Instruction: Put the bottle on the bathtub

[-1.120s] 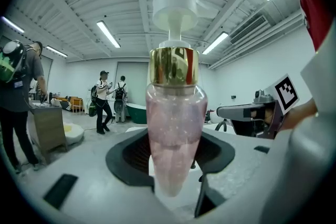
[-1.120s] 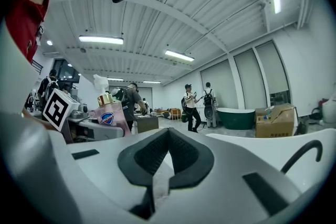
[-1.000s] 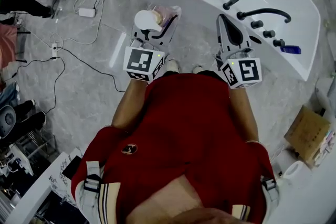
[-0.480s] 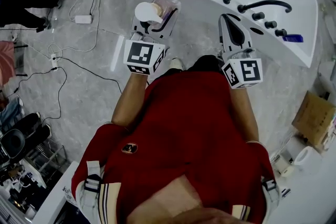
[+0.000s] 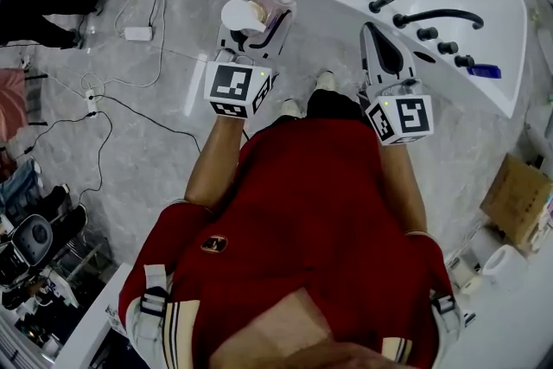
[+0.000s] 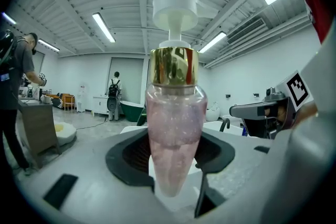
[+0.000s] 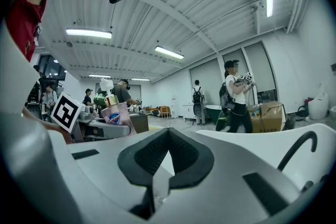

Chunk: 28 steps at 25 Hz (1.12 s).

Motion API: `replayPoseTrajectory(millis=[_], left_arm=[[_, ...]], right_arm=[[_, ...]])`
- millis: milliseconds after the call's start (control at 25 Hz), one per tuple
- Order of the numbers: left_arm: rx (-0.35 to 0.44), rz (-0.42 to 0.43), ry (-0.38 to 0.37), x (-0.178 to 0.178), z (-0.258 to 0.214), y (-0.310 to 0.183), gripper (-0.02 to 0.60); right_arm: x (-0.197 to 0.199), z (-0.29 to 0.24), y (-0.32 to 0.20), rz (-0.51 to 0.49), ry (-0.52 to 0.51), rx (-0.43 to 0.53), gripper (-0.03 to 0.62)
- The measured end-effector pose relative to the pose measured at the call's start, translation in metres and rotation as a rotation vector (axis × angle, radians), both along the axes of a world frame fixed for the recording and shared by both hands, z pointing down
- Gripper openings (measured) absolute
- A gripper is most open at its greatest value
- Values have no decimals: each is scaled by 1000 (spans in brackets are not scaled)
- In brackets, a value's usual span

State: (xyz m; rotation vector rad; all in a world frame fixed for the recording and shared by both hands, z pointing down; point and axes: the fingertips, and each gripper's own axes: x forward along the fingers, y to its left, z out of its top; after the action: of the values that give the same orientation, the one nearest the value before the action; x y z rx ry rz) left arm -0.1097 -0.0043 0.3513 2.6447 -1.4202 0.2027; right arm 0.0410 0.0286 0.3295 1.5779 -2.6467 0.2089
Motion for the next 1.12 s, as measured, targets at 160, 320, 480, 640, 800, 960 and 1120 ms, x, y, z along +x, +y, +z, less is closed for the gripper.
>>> replayPoseTrajectory(millis=[160,320,480,640,800,960,1120], left_arm=[[-3,-10,-8,5,2,-18,222],[-8,-30,-12,9,4,-37,222],[-15,-49,-27,15,8,-55,222],[-30,-72,-36,23,16,-72,222],[-42,-96,-36,29,22,-87,222],[-51,-115,-47,35,31,-97,222],[-54,-131,-54,39,38,-107,222]], right_arm=[[3,-3,-21,-21,-9,11,-2],[10,-4,-41,-32,-18,12,-2],[19,-5,-61,-46,-32,16,-2],[29,-3,-79,-66,-44,11,-2],[41,0,-93,-82,-46,3,-2],[52,1,-104,-97,-46,1,-2],[58,2,-112,-120,-38,3,-2]])
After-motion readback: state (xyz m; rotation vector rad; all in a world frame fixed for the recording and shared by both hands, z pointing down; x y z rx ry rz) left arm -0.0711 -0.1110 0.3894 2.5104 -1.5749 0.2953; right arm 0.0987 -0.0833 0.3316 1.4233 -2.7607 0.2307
